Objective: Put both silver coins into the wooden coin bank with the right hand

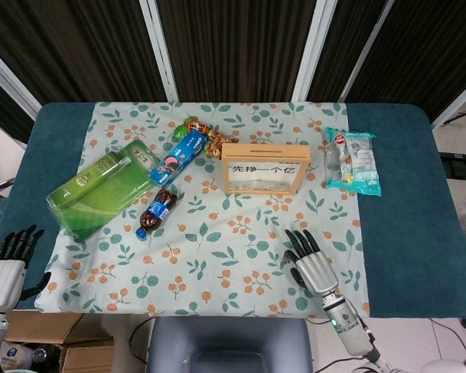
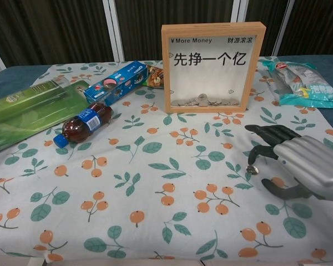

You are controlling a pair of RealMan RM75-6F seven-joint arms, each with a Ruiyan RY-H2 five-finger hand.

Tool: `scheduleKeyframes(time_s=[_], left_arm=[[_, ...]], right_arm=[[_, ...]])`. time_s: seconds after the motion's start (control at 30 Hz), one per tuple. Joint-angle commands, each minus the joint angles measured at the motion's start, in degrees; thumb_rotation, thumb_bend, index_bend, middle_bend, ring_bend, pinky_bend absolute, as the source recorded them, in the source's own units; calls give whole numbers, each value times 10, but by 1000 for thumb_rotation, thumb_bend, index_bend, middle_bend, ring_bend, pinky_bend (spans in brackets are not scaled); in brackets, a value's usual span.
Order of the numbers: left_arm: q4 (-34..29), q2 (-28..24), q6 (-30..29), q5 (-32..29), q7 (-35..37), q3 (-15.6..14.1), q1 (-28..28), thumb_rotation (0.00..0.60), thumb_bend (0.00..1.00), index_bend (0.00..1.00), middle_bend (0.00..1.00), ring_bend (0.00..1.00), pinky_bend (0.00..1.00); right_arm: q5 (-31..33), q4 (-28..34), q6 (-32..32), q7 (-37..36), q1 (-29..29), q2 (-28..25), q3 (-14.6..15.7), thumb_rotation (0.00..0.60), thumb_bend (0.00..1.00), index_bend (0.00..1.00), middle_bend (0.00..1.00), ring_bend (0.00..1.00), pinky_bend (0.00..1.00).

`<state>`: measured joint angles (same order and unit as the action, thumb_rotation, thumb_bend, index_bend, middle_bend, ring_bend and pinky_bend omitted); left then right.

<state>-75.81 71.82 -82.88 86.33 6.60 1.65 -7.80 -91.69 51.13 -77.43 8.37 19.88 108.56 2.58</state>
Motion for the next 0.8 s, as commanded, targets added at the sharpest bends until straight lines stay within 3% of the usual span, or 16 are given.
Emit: scheduleKeyframes(time_s=[0.03,0.8], left_arm=[[0,0,0,0,0,0,0,600,319,0,0,0,0],[-1,-1,4,1,-1,0,-1,600,319,0,0,0,0]], right_arm=[[-1,-1,2,0,0,1,-1,600,535,500,6,0,0],[2,-1,23,6,0,4,-9,600,535,526,6,0,0]])
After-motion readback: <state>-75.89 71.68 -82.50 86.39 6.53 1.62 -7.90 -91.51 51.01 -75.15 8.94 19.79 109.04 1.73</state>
